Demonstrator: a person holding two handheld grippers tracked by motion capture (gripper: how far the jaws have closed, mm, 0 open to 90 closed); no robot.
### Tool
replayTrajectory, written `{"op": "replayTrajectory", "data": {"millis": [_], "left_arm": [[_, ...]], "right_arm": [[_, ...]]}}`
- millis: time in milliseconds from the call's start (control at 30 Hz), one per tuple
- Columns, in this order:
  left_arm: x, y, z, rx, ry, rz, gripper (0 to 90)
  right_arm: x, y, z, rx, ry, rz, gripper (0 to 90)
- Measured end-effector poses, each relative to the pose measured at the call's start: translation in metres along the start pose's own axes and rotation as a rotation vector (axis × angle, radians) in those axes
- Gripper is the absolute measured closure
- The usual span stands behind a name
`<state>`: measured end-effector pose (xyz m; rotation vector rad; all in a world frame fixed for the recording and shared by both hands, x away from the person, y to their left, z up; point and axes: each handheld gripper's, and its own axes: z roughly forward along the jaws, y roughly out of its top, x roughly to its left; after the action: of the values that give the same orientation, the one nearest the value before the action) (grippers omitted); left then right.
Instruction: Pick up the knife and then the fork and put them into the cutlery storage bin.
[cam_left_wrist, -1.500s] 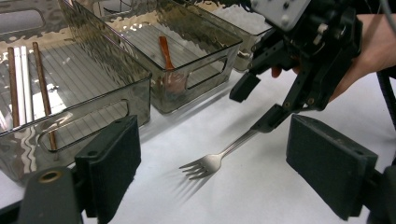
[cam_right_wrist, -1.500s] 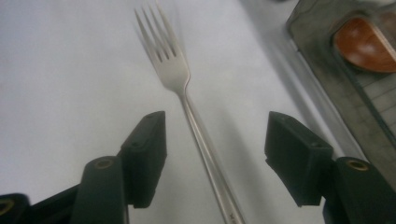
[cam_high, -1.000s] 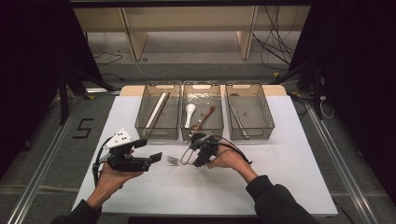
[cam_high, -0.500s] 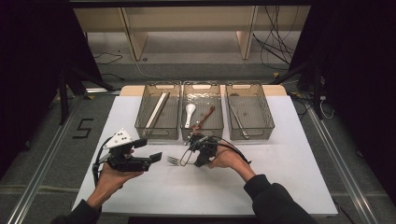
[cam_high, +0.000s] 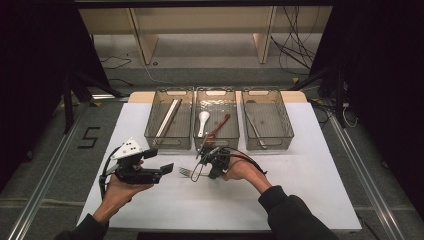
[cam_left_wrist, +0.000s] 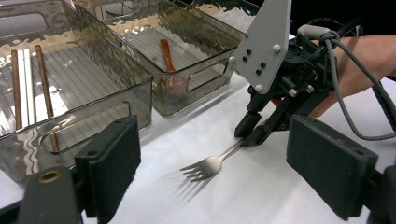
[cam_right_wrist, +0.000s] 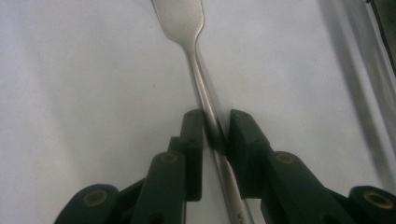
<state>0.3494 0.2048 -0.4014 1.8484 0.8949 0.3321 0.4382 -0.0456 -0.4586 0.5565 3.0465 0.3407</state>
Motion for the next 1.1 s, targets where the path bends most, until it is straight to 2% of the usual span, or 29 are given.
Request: {"op": "replayTrajectory", "data": {"millis": [133, 433, 1100], "left_arm": [[0.000, 0.000, 0.000, -0.004, 0.001, -0.004, 17.1], [0.000, 0.000, 0.000, -0.006, 0.003, -0.006, 17.1], [0.000, 0.000, 0.000, -0.003, 0.002, -0.004, 17.2]], "right_arm": [[0.002, 0.002, 0.000, 0.014, 0.001, -0.026, 83.3], [0.002, 0.002, 0.000, 0.018, 0.008, -0.028, 84.3], [-0.003, -0.010, -0.011, -0.045, 0.022, 0.010, 84.7]]}}
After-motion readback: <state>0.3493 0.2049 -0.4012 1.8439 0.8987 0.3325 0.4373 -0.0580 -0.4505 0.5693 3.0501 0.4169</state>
